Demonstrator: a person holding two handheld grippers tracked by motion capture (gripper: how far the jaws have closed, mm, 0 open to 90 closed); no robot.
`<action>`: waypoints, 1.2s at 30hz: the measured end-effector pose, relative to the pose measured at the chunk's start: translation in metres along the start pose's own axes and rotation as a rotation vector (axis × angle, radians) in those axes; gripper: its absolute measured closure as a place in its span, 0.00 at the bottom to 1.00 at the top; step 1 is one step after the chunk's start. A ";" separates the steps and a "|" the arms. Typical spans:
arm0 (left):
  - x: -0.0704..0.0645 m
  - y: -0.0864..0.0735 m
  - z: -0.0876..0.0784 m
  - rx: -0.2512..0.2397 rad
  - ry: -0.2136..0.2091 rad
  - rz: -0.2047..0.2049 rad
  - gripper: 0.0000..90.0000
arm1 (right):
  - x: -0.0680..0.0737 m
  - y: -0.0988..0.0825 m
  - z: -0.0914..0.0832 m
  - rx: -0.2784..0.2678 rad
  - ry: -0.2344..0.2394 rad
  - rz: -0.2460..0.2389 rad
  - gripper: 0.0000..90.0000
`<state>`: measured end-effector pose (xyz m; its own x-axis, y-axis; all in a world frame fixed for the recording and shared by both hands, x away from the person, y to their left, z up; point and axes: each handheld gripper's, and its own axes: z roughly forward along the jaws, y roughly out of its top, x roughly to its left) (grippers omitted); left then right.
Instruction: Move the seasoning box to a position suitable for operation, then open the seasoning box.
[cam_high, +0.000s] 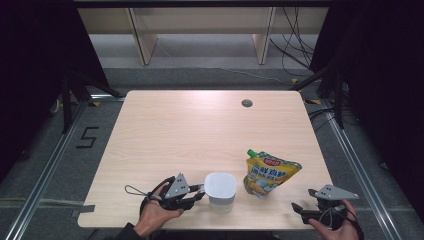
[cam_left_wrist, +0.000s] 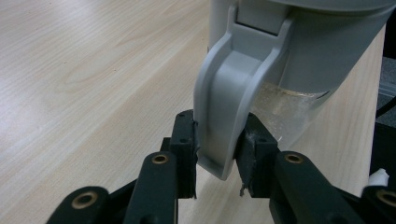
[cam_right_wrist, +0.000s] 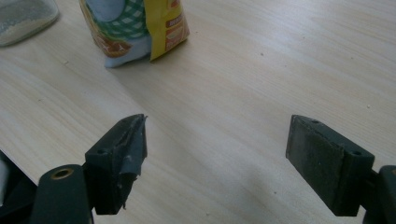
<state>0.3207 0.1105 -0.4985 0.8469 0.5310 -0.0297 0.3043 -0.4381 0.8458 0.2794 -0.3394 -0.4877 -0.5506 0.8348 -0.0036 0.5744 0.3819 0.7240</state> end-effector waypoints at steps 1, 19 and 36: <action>0.004 0.000 -0.002 0.017 -0.028 -0.021 0.75 | 0.000 -0.001 0.002 -0.010 0.017 0.005 0.24; -0.003 0.024 -0.049 -0.048 -0.065 -0.048 0.47 | 0.020 0.002 -0.004 0.001 0.048 0.034 0.27; -0.005 0.050 -0.048 -0.143 -0.037 -0.038 0.99 | 0.035 0.003 -0.006 -0.026 0.089 -0.044 0.33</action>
<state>0.3105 0.1206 -0.4303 0.8522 0.5169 -0.0803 0.2735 -0.3094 0.9108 0.2588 -0.3114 -0.4816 -0.6276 0.7782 0.0249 0.5331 0.4061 0.7422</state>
